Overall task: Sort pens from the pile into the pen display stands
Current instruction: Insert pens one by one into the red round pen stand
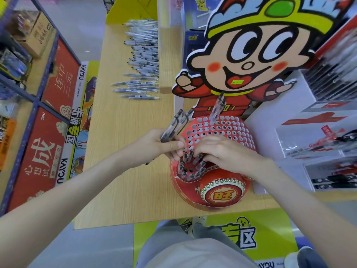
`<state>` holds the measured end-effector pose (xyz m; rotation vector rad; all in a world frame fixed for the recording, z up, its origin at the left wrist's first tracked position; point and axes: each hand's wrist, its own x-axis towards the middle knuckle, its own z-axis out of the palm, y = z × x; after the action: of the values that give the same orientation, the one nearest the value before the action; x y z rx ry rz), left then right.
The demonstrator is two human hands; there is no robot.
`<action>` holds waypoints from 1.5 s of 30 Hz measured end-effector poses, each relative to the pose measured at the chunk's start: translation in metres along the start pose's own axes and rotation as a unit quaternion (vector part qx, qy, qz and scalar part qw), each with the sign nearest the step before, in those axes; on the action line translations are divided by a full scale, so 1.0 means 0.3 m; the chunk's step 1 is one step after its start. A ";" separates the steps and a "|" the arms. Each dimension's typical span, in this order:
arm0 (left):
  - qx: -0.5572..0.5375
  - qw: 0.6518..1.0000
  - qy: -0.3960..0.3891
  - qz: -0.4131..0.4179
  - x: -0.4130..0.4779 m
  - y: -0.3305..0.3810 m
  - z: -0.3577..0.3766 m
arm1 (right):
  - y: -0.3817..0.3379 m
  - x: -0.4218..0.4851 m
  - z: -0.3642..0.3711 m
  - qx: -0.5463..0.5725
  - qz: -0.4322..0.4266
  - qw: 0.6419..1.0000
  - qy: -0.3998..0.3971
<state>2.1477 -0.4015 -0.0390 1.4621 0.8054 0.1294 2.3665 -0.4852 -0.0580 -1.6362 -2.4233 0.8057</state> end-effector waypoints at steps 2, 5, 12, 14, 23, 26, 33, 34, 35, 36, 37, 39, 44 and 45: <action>0.004 1.000 -0.004 -0.009 -0.004 -0.002 -0.003 | 0.005 -0.019 -0.020 0.017 0.019 0.999 0.037; 0.009 1.000 -0.020 -0.008 -0.011 0.018 0.008 | -0.047 -0.036 -0.078 0.132 0.055 0.984 0.106; 0.055 0.995 -0.083 0.016 -0.022 0.089 0.049 | -0.190 -0.008 -0.108 0.437 0.074 0.872 0.207; 0.065 0.993 -0.099 0.016 -0.024 0.086 0.051 | -0.192 -0.016 -0.112 0.441 0.071 0.867 0.222; 0.017 1.000 -0.010 0.006 -0.038 0.002 -0.002 | -0.141 -0.137 -0.153 0.350 0.062 0.883 0.307; 0.026 1.000 0.002 -0.001 -0.034 -0.018 0.006 | -0.149 -0.135 -0.102 0.278 0.064 0.934 0.214; 0.032 0.999 0.010 0.012 -0.029 -0.021 0.030 | -0.142 -0.076 0.000 0.161 0.070 0.980 0.099; 0.031 0.999 0.018 0.013 -0.030 -0.023 0.029 | -0.136 -0.068 0.010 0.135 0.060 0.985 0.093; 0.031 0.999 0.028 0.014 -0.030 -0.026 0.028 | -0.129 -0.060 0.020 0.106 0.049 0.989 0.090; 0.031 0.999 0.037 0.014 -0.031 -0.029 0.027 | -0.122 -0.055 0.029 0.079 0.037 0.992 0.094; 0.030 0.999 0.043 0.015 -0.032 -0.032 0.025 | -0.117 -0.052 0.034 0.059 0.025 0.992 0.106; 0.025 0.999 0.046 0.015 -0.033 -0.039 0.025 | -0.107 -0.048 0.034 0.023 -0.001 0.989 0.143; 0.019 0.999 0.039 0.013 -0.028 -0.048 0.027 | -0.092 -0.022 0.013 -0.009 -0.035 0.987 0.159; 0.017 0.999 0.040 0.013 -0.026 -0.049 0.027 | -0.089 -0.019 0.012 0.009 -0.037 0.988 0.149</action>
<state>2.1408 -0.4146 -0.0500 1.5081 0.8578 0.1954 2.3454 -0.4991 -0.0470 -1.5253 -2.2457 0.5269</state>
